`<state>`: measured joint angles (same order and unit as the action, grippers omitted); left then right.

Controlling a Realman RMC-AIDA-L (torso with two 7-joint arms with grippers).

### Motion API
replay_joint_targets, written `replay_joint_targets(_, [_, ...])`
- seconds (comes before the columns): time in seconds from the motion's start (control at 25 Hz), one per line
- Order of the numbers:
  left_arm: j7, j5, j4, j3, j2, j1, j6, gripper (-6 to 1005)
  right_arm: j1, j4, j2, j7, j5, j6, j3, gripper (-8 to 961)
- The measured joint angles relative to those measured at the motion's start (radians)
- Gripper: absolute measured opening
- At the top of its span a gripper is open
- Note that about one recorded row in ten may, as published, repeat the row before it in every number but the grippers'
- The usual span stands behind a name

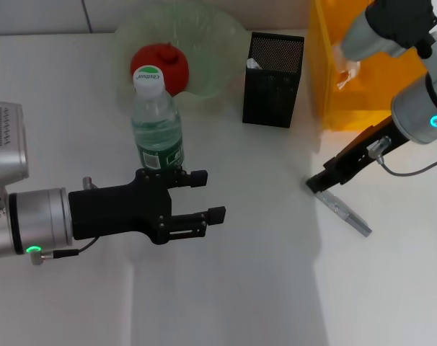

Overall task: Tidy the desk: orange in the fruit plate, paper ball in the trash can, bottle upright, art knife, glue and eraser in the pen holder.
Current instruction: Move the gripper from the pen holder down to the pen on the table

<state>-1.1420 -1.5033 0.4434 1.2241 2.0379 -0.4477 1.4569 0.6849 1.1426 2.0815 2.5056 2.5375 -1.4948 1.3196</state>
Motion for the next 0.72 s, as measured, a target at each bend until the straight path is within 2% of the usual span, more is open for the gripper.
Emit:
replay_joint_targets(0.16, [-0.001,0.000,0.000,0.000,-0.003,0.000,0.002,730,0.001,-0.032,0.000,0.003,0.003,0.020,0.030,474])
replay_joint_targets(0.36, [0.000,0.000,0.000,0.000,-0.001,0.000,0.000,730,0.011,-0.071,0.000,0.013,0.015,0.044,0.044,470])
replay_joint_targets(0.72, [0.000,0.000,0.000,0.000,-0.001,0.001,-0.001,730,0.015,-0.098,0.000,0.015,0.020,0.055,0.046,402])
